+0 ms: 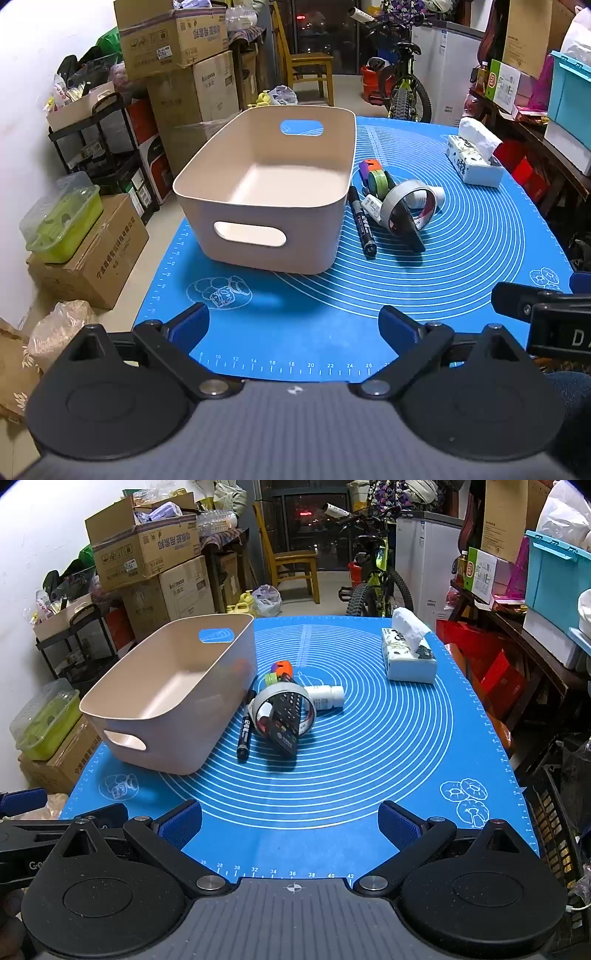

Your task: Organize rigid objects

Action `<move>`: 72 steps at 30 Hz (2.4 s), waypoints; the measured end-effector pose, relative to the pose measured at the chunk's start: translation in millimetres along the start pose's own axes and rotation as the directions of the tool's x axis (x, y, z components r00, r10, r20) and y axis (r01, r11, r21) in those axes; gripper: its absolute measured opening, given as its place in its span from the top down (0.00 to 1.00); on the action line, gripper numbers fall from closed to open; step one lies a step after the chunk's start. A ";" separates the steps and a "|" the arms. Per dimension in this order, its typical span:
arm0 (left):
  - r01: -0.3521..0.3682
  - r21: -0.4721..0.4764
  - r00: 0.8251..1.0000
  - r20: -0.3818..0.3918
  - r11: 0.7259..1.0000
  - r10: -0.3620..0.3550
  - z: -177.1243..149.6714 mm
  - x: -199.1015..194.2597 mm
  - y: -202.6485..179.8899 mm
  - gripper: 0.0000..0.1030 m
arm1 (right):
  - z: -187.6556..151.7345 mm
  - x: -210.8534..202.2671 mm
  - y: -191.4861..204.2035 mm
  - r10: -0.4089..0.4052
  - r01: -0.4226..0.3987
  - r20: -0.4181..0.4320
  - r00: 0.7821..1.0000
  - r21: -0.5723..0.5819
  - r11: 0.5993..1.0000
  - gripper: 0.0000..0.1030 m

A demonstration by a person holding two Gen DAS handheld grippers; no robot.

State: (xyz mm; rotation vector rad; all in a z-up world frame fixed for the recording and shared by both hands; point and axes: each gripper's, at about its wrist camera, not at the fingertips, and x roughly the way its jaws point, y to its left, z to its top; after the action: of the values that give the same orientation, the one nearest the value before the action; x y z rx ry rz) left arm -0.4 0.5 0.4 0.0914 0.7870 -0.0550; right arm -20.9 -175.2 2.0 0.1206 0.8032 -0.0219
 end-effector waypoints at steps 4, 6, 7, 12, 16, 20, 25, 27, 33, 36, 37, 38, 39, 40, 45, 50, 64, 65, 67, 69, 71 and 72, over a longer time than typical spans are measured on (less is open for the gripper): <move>-0.008 0.007 1.000 -0.006 1.000 0.008 0.0 0.1 -0.3 0.06 | -0.1 0.4 -0.2 0.007 -0.007 -0.004 1.000 0.006 1.000 0.02; -0.008 0.005 1.000 -0.007 1.000 0.008 -0.1 -0.4 0.2 0.06 | 0.0 0.5 -0.7 0.008 -0.008 -0.007 1.000 0.007 1.000 0.02; -0.008 0.005 1.000 -0.007 1.000 0.008 -0.1 -0.8 0.5 0.06 | 0.0 0.3 -0.9 0.008 -0.008 -0.007 1.000 0.007 1.000 0.02; -0.010 0.006 1.000 -0.010 1.000 0.010 0.0 -0.2 0.3 0.06 | 0.2 0.9 -0.6 0.007 -0.007 -0.010 1.000 0.007 1.000 0.02; -0.009 0.006 1.000 -0.010 1.000 0.009 1.6 0.6 -1.5 0.06 | 0.2 1.0 -0.3 0.006 -0.006 -0.011 1.000 0.005 1.000 0.02; -0.008 0.006 1.000 -0.010 1.000 0.008 1.2 0.8 -1.7 0.06 | 0.1 1.0 0.0 0.005 -0.005 -0.010 1.000 0.005 1.000 0.02; -0.008 0.003 1.000 -0.010 1.000 0.008 -0.3 0.2 -3.2 0.06 | 0.2 1.1 0.0 0.005 -0.004 -0.011 1.000 0.004 1.000 0.02; -0.007 0.003 1.000 -0.010 1.000 0.007 -0.5 0.2 -2.9 0.06 | 0.3 1.2 0.1 0.004 -0.004 -0.012 1.000 0.004 1.000 0.02; -0.006 0.002 1.000 -0.010 1.000 0.006 -0.5 0.4 -2.7 0.06 | 0.1 1.3 0.5 0.004 -0.004 -0.011 1.000 0.003 1.000 0.02; -0.004 -0.001 1.000 -0.011 1.000 0.004 -1.7 1.9 -3.6 0.06 | 0.0 1.3 0.5 0.004 -0.004 -0.011 1.000 0.003 1.000 0.02; -0.003 -0.002 1.000 -0.012 1.000 0.003 -2.1 2.7 -3.2 0.06 | 0.0 1.2 0.4 0.004 -0.004 -0.011 1.000 0.003 1.000 0.02; -0.003 -0.002 1.000 -0.013 1.000 0.003 -2.2 2.8 -3.3 0.06 | 0.0 1.3 0.6 0.003 -0.003 -0.011 1.000 0.003 1.000 0.02; 0.000 -0.005 1.000 -0.016 1.000 0.000 -2.3 3.8 -0.2 0.06 | -0.1 1.3 0.6 0.003 -0.003 -0.011 1.000 0.003 1.000 0.02; 0.002 -0.007 1.000 -0.019 1.000 -0.002 -2.9 3.9 0.8 0.06 | -0.1 1.3 0.7 0.003 -0.003 -0.011 1.000 0.003 1.000 0.02; 0.003 -0.011 1.000 -0.020 1.000 -0.004 -3.0 3.8 1.7 0.06 | -0.2 1.4 0.8 0.003 -0.003 -0.012 1.000 0.002 1.000 0.02; 0.005 -0.012 1.000 -0.022 1.000 -0.005 -2.9 3.2 1.9 0.06 | -0.2 1.5 0.9 0.002 -0.002 -0.012 1.000 0.002 1.000 0.02; 0.006 -0.016 0.999 -0.031 1.000 -0.007 -2.6 4.3 2.5 0.06 | -0.5 1.5 1.7 0.002 -0.002 -0.013 1.000 0.001 1.000 0.02; 0.006 -0.016 0.999 -0.032 1.000 -0.007 -2.6 4.3 2.5 0.06 | -0.5 1.4 1.7 0.002 -0.001 -0.012 1.000 0.001 1.000 0.02; 0.006 -0.016 0.999 -0.032 1.000 -0.007 -2.7 4.3 2.5 0.06 | -0.4 1.5 1.8 0.001 -0.001 -0.013 1.000 0.001 1.000 0.02; 0.006 -0.017 0.999 -0.032 1.000 -0.007 -2.9 4.1 2.6 0.06 | -0.5 1.4 1.8 0.001 -0.001 -0.013 1.000 0.001 1.000 0.02; 0.006 -0.017 0.999 -0.032 1.000 -0.006 -2.6 4.4 2.5 0.06 | -0.5 1.5 1.8 0.002 -0.001 -0.013 1.000 0.001 1.000 0.02; 0.005 -0.018 0.999 -0.032 1.000 -0.006 -2.8 4.6 2.5 0.06 | -0.5 1.5 1.9 0.001 -0.001 -0.013 1.000 0.001 1.000 0.02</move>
State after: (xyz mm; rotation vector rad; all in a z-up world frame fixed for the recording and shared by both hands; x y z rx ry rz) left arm 1.1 3.2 -4.7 0.0738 0.8196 -0.0520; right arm -20.0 -173.2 0.8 0.1224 0.8160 -0.0205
